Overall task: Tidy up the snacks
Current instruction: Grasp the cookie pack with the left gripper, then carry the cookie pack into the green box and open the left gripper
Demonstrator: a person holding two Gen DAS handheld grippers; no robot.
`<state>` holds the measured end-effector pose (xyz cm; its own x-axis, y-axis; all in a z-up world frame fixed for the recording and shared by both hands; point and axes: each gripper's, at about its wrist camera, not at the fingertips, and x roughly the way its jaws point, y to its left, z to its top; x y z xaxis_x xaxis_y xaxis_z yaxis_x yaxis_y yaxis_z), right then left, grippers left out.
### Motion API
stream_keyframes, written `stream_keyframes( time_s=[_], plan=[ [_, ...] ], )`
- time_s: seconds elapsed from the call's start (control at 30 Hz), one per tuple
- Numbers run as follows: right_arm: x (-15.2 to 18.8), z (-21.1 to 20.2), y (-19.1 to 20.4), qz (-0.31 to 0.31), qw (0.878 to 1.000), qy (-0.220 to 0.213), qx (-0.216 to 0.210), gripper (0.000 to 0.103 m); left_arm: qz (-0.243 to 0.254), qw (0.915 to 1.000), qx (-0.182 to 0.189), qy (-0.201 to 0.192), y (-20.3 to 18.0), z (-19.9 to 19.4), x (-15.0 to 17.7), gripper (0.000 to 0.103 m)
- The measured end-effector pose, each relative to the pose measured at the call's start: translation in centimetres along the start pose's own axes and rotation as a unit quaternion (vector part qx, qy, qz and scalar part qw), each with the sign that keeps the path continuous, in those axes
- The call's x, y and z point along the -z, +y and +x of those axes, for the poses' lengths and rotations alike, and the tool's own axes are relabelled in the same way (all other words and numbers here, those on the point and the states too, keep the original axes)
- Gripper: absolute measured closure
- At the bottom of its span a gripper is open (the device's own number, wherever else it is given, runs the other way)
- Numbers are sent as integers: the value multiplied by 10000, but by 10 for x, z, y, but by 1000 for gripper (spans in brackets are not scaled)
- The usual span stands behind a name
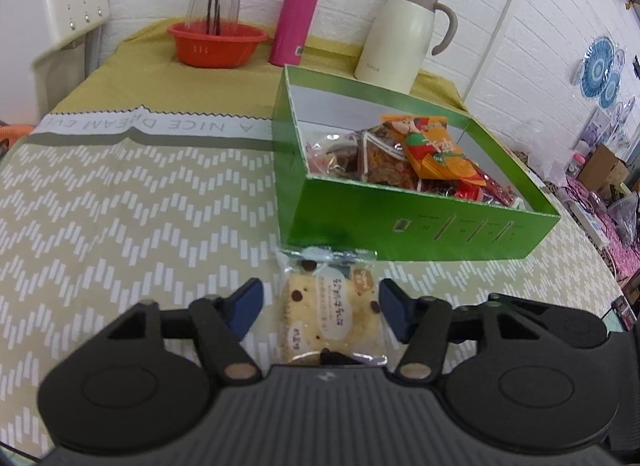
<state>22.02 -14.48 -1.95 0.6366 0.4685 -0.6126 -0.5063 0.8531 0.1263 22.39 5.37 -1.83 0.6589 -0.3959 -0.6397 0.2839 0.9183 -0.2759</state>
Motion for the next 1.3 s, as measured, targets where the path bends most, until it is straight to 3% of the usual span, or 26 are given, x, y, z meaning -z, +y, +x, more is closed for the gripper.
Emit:
stream_keyframes(
  time_s=[0.03,0.07,0.33,0.57,0.6,0.73,0.87,1.0,1.1,1.2,1.23,1.27,1.3],
  plan=[
    [0,-1,0,-1,9999,2,-108,41,45,10000,-27,64,-2,2,1,59],
    [2,-4,0,32,9999,10,-141,46,128,9999,-89,45,-5,3,3,59],
    [14,-27,-20,338,9990,57,-298,65,420,9989,-41,205,-36,2,10,63],
    [34,-56,-38,550,9984,14,-141,68,610,9971,200,418,-65,5,18,62],
    [36,-58,-40,558,9984,36,-119,68,609,9973,130,393,-66,3,19,55],
    [38,-63,-42,573,9982,-2,-192,51,509,9976,-50,456,-60,-2,20,53],
    [36,-59,-34,388,9986,-56,-361,27,361,9976,-107,577,-57,-1,21,53],
    [33,-52,-27,111,9996,11,-268,26,253,9980,33,572,-60,5,18,53],
    [32,-48,-26,-15,9997,-20,-244,18,287,9985,-15,467,-63,8,18,53],
    [34,-43,-21,-199,9996,-129,-182,24,407,9986,-67,340,-69,10,21,58],
    [35,-43,-20,-207,9995,-176,-137,34,403,9986,-125,306,-71,9,22,59],
    [35,-44,-20,-204,9996,-199,3,53,365,9988,-159,270,-71,7,24,61],
    [34,-45,-22,-114,9998,-182,6,54,346,9989,-182,241,-72,5,25,65]
  ],
)
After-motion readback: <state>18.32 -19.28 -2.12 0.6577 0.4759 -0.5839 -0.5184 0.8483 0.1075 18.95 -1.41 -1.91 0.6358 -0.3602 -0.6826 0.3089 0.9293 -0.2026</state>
